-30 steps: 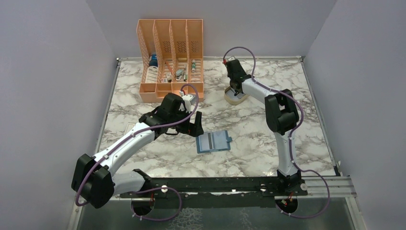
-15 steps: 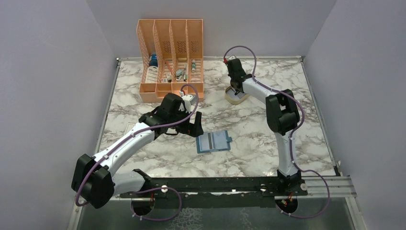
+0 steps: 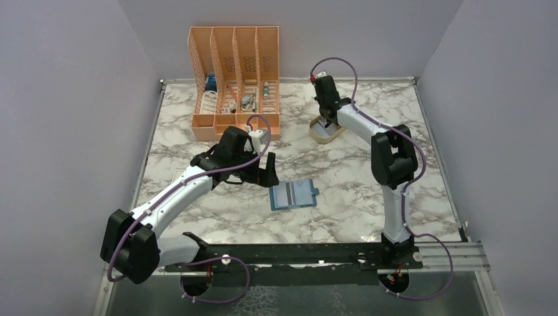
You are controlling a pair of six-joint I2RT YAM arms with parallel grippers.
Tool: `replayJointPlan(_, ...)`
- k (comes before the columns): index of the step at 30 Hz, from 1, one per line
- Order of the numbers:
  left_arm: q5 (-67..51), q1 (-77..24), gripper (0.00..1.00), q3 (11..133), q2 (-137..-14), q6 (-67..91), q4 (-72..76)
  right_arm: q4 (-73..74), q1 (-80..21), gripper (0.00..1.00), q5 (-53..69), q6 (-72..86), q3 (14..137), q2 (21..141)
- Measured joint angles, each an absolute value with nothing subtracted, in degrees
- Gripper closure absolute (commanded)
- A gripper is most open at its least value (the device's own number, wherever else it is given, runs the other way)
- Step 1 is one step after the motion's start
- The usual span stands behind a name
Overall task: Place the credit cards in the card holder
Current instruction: Pick up the credit card from the storage box.
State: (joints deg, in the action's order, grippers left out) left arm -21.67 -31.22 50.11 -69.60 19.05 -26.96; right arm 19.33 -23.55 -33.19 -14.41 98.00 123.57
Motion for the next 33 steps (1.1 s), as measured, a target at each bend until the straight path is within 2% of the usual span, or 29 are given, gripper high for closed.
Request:
replayJointPlan(3,-21.7,-31.2,0.01,50.1,-69.6,19.9,-27.2,21.0,-23.6,0.99,-30.6,-12.9,98.0,122.3)
replayJointPlan(8,-22.0,-31.2,0.09,49.3,-69.5,23.0,-26.2,24.9,-23.9,0.99,-25.3,-9.2,95.9,117.6)
replayJointPlan(12,-22.0,-31.2,0.09,47.0,-68.8,26.5,-25.2,27.0,-24.1,0.99,-19.9,-5.1,90.7,110.8)
replayJointPlan(19,-22.1,-31.2,0.16,46.5,-66.1,31.5,-23.2,27.8,-24.6,0.99,-6.1,4.5,78.2,95.5)
replayJointPlan(27,-21.6,-31.2,0.21,46.2,-61.2,37.4,-18.9,24.3,-26.1,0.99,8.9,15.2,65.1,80.1)
replayJointPlan(33,-21.7,-31.2,0.27,45.2,-59.0,42.3,-13.7,15.0,-27.2,0.99,23.2,26.6,53.7,71.8)
